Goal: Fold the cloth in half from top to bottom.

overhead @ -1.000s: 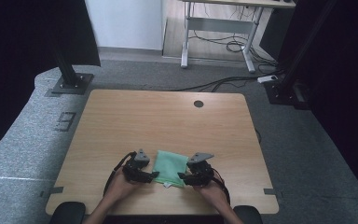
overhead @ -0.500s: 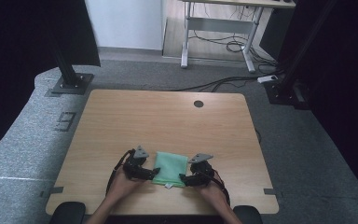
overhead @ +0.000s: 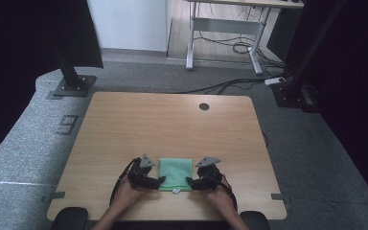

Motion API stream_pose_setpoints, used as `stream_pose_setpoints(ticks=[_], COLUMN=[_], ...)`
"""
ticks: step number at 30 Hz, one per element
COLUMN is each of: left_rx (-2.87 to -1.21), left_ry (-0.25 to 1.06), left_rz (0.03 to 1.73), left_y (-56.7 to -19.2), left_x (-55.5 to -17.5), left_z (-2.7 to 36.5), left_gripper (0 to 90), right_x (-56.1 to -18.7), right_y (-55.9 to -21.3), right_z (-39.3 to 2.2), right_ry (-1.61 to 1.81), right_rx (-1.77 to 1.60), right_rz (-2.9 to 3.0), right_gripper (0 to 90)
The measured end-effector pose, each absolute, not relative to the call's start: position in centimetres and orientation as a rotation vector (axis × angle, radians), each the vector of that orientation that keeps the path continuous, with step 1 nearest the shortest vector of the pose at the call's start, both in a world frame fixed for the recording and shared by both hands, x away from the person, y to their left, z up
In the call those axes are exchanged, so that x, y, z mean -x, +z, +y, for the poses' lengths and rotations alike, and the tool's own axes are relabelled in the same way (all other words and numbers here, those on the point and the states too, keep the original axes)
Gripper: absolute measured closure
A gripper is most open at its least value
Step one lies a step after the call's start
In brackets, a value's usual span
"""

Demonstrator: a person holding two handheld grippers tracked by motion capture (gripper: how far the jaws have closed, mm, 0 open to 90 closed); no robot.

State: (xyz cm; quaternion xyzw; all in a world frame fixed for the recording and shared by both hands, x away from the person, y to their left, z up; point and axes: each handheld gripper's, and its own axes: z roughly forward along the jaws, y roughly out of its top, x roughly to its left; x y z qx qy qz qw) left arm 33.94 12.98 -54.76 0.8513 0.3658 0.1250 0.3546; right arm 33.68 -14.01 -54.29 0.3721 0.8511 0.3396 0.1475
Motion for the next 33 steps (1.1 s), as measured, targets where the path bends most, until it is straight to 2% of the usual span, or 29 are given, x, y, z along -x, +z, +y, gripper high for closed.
stream_pose_setpoints(ticks=[11,22,33], left_rx=[-2.205,-2.211,-2.211], left_ry=[0.377,0.342,0.343], left_rz=[0.953,0.998,1.000], left_y=[-54.8,-54.9,-54.9], left_x=[-36.0,-37.8,-37.8], left_z=[13.0,13.2,13.2], left_gripper=[9.2,2.9,3.0], right_x=[-35.1,-37.0,-42.5], right_y=[-54.6,-54.5,-52.4], right_z=[-14.0,-14.2,-12.5], right_ry=[0.999,1.015,1.016], right_rx=[-1.096,-1.148,-1.212], right_rz=[2.414,2.446,2.314], right_gripper=[23.9,22.9,21.2])
